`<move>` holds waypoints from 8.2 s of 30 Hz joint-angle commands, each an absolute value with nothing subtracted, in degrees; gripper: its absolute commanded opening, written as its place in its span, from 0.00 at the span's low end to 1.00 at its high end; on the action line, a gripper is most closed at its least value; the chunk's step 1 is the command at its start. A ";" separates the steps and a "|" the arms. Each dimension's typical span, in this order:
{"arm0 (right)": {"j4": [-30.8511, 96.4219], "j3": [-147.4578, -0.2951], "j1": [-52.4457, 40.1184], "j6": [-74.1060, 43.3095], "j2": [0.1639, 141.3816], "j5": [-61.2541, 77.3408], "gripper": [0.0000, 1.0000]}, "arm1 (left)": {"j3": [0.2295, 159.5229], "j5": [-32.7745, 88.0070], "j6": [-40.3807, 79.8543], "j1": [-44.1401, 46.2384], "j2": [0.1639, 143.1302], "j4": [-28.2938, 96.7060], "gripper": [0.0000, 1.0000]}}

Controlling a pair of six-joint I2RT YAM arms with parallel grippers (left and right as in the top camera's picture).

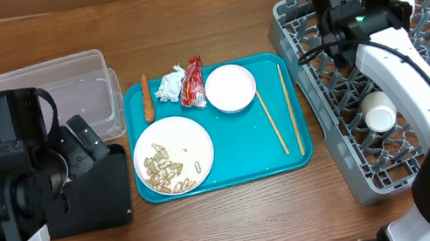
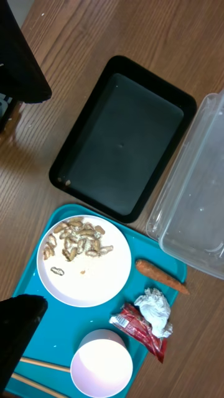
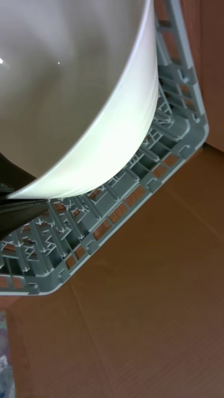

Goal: Sort waste into correct bins and load items into the dishwasher
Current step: 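Stand the white saucer upright in the rack's back slots, release, then grasp the pink bowl rim with the right gripper, then carry the pink bowl to the rack's back right and release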

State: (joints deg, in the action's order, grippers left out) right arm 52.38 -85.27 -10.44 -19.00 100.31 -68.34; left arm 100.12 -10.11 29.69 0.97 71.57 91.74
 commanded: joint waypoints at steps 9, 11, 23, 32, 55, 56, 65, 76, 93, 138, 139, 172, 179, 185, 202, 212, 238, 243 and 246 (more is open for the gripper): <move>53.60 -85.56 -10.17 -19.11 101.34 -71.00 0.04 | 100.22 -10.28 30.46 0.49 74.61 91.46 1.00; 54.43 -85.56 -10.17 -19.88 101.34 -70.32 0.04 | 100.22 -8.86 32.23 0.49 75.09 89.41 1.00; 56.71 -84.93 -10.31 -22.59 103.92 -64.42 0.04 | 100.22 -14.17 36.56 2.63 70.00 91.35 1.00; 54.41 -81.23 -10.44 -25.54 104.07 -64.40 0.04 | 99.07 -17.12 37.93 2.66 55.75 95.94 1.00; 56.40 -79.81 -18.94 -25.36 106.65 -68.03 0.04 | 99.07 -16.93 37.30 2.66 51.46 96.77 1.00; 57.17 -79.81 -19.84 -25.36 106.65 -68.05 0.04 | 99.07 -16.93 37.28 2.66 51.46 96.79 1.00; 62.52 -82.00 -25.17 -25.67 106.08 -69.32 0.10 | 99.07 -16.93 37.28 2.66 51.46 96.79 1.00; 54.63 -82.52 -17.63 -24.88 105.78 -76.64 0.04 | 99.07 -16.93 37.28 2.66 51.46 96.77 1.00; 50.48 -81.82 -7.25 -22.55 105.80 -74.26 0.04 | 99.07 -16.93 37.28 2.66 51.46 96.79 1.00; 52.60 -79.72 -11.88 -22.33 112.51 -79.70 0.04 | 99.07 -16.93 37.28 2.66 51.46 96.79 1.00; 52.60 -79.72 -12.75 -22.39 112.51 -79.70 0.04 | 99.07 -16.93 37.28 2.66 51.46 96.79 1.00; 50.70 -79.75 -10.28 -22.15 113.49 -79.64 0.04 | 99.07 -16.93 37.28 2.66 51.46 96.79 1.00; 53.25 -79.81 -15.86 -22.76 112.99 -79.11 0.17 | 99.07 -16.93 37.28 2.66 51.46 96.77 1.00; 53.63 -81.52 -22.09 -22.76 107.79 -73.76 0.48 | 99.07 -16.91 37.28 2.66 51.46 96.79 1.00; 52.53 -83.11 -27.81 -26.65 94.72 4.10 0.49 | 99.07 -16.93 37.28 2.66 51.46 96.79 1.00; 46.85 -81.06 -28.51 -45.25 106.32 5.02 0.50 | 99.07 -16.93 37.28 2.66 51.46 96.79 1.00; 50.78 -84.47 -27.55 -38.68 99.85 -22.52 0.04 | 99.07 -16.93 37.28 2.66 51.46 96.77 1.00; 51.96 -84.47 -25.15 -35.42 93.23 -57.10 0.04 | 99.07 -16.93 37.28 2.66 51.46 96.77 1.00; 51.94 -84.47 -22.50 -35.31 92.75 -77.23 0.04 | 99.07 -16.93 37.28 2.66 51.46 96.79 1.00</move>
State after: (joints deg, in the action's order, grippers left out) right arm 51.99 -83.22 -25.21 -37.26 93.78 -46.44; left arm 99.37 -15.92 36.53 2.26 51.48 96.88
